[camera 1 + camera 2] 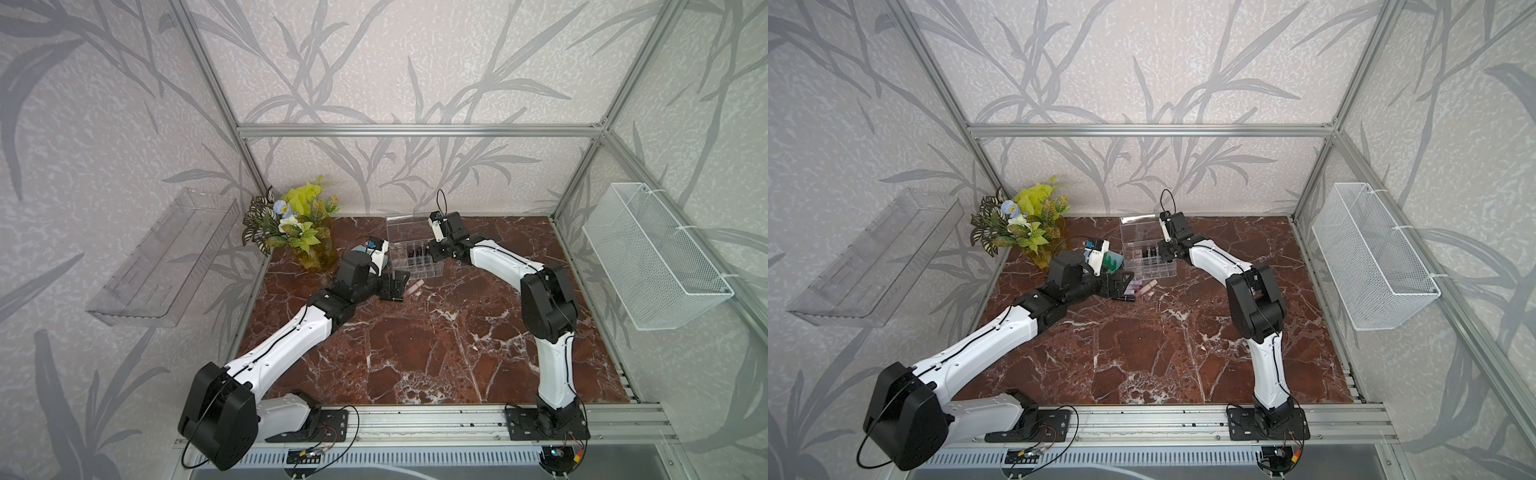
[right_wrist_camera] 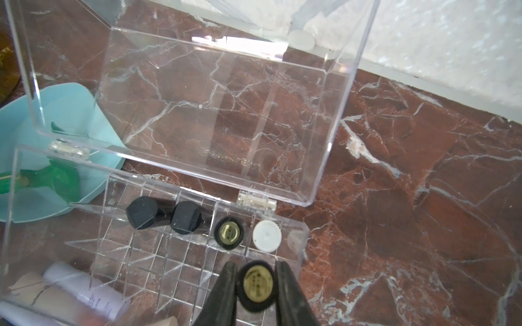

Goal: Arrange the lipsticks in the organizer
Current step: Place the lipstick in the storage box.

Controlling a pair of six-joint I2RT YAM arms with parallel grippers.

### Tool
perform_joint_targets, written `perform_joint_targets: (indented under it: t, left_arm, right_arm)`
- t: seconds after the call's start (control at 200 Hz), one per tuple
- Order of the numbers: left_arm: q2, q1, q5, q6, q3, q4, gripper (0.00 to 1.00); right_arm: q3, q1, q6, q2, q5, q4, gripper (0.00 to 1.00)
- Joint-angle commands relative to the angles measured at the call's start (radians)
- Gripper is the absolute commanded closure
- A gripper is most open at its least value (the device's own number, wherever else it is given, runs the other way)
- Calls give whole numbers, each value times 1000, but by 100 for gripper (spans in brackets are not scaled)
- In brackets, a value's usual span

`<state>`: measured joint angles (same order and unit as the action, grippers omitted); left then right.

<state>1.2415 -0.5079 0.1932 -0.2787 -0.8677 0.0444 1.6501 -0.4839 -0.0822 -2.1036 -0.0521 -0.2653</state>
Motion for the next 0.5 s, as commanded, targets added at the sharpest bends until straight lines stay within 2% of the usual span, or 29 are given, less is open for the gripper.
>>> perform_joint_targets:
  t: [0.0, 0.26, 0.495]
  left_arm:
    - [-11, 7, 15, 24, 18, 1, 4]
    - [-15, 11, 22, 25, 26, -2, 4]
    - [-12, 14, 13, 27, 34, 14, 4]
  right_arm:
    - [-33, -15, -16, 11, -8, 47, 73]
    - [-99, -18, -33, 61, -17, 65, 51]
    - [-125, -21, -42, 180, -13, 45, 49]
